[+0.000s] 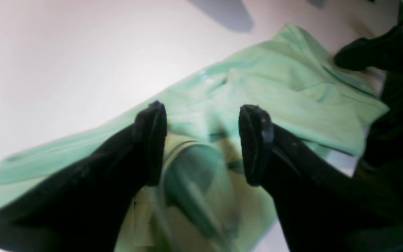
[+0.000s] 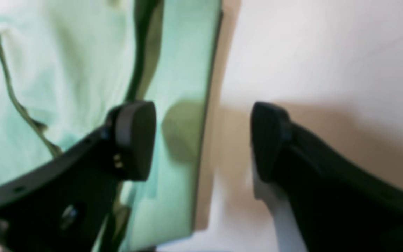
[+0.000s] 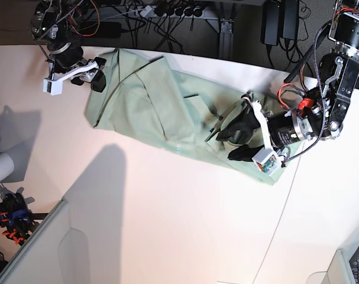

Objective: Fold the T-shirt properly
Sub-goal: 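Press and release the folded end with the left gripper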

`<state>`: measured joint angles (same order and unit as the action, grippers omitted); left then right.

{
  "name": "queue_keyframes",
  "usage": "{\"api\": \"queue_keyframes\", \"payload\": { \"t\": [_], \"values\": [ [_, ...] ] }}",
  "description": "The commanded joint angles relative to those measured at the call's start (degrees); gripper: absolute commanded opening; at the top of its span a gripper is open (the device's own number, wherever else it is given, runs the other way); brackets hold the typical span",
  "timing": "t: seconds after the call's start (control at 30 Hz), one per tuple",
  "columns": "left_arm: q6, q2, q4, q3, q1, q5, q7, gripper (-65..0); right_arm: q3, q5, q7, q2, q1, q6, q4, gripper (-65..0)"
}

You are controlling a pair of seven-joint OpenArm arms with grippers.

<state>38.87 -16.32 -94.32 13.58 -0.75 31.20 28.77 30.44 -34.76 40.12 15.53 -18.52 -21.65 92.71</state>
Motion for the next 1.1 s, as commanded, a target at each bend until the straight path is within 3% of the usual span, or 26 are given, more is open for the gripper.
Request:
{"api": "queue_keyframes", "payload": {
  "t": [0.0,0.17,0.47,0.73,0.8,0.9,0.93,1.07],
  "values": [
    [1.1,-0.2,-1.0,-1.6,-1.0,1.6,-0.9,-28.9,-0.2,-0.6,0.4,0.5,0.1,-0.3,0.5,-22.1],
    [1.1,-0.5,-1.0,-9.0,-0.8,5.9,4.0,-29.0,-0.2,-3.8,0.5,-1.4,0.2,-2.0,0.5,-22.2],
    [1.1,-1.0,-1.0,-12.5,3.6,4.2,3.1,-29.1,-0.8,-4.2,0.7,-4.2,3.7,-2.2,0.5,-23.4],
    [1.1,-1.0,-1.0,-12.5,6.8,-3.5,1.5,-29.3,-0.9,-3.6,-0.2,-4.1,4.2,-2.1,0.5,-65.0],
    [1.1,-1.0,-1.0,-12.5,7.8,-4.9,0.0,-34.3,-0.9,-2.7,-0.6,-4.1,4.2,-2.1,0.5,-65.0],
    [1.1,-0.8,-1.0,-12.5,8.4,-7.2,-1.7,-59.9,-0.9,-2.6,-0.7,-4.2,4.2,-2.1,0.5,-65.0],
    [1.1,-0.8,-1.0,-12.4,8.4,-7.6,-2.1,-65.0,-0.9,-2.6,-0.7,-4.1,4.2,-2.1,0.5,-65.0],
    [1.1,0.2,-1.0,-12.4,8.2,-8.0,-2.0,-65.0,-0.9,-2.6,-0.7,-4.1,4.2,-2.1,0.5,-65.0]
  ]
}}
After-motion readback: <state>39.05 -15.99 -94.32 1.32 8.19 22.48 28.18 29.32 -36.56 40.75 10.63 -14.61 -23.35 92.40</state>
